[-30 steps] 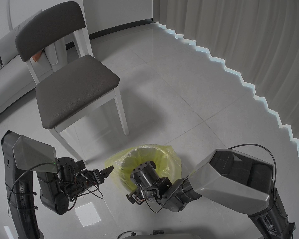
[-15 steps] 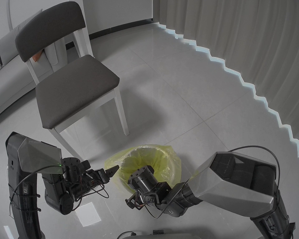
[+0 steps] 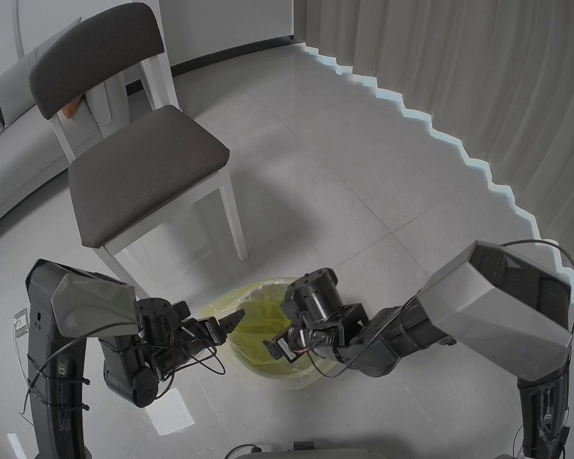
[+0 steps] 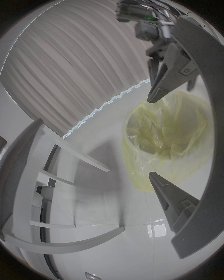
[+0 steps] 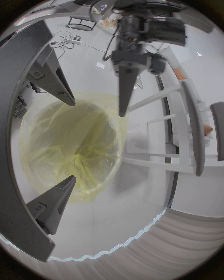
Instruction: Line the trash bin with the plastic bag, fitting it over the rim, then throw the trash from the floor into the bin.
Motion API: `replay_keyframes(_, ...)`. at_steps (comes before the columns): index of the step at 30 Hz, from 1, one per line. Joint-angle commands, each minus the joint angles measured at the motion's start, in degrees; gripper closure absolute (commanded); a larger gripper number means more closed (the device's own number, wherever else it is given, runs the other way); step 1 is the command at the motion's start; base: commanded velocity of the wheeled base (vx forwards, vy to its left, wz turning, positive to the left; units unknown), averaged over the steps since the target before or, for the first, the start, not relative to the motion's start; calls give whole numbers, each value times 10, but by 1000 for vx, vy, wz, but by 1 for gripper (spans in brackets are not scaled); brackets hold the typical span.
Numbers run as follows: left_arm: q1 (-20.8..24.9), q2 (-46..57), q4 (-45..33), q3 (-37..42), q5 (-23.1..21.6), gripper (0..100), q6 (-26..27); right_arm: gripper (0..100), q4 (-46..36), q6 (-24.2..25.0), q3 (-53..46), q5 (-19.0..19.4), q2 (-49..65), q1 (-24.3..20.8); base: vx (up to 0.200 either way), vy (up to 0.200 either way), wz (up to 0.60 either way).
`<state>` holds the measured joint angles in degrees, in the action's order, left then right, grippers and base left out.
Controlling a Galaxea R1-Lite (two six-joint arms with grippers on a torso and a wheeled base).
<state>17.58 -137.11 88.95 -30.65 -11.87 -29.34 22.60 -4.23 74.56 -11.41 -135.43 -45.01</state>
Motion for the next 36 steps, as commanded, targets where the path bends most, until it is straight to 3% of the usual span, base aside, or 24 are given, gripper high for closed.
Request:
replay_keyframes(1, -7, -77, 10, -49, 0, 0, 0, 0, 0, -3, -6, 1, 42, 48, 0, 0, 0)
replay_keyframes(21, 0, -108, 10, -73, -3, 0, 0, 0, -4, -3, -12, 7, 34, 112, 0, 0, 0)
replay_keyframes(36, 5, -60, 10, -32, -3, 0, 0, 0, -5, -14, 23, 12, -41, 216, 0, 0, 0)
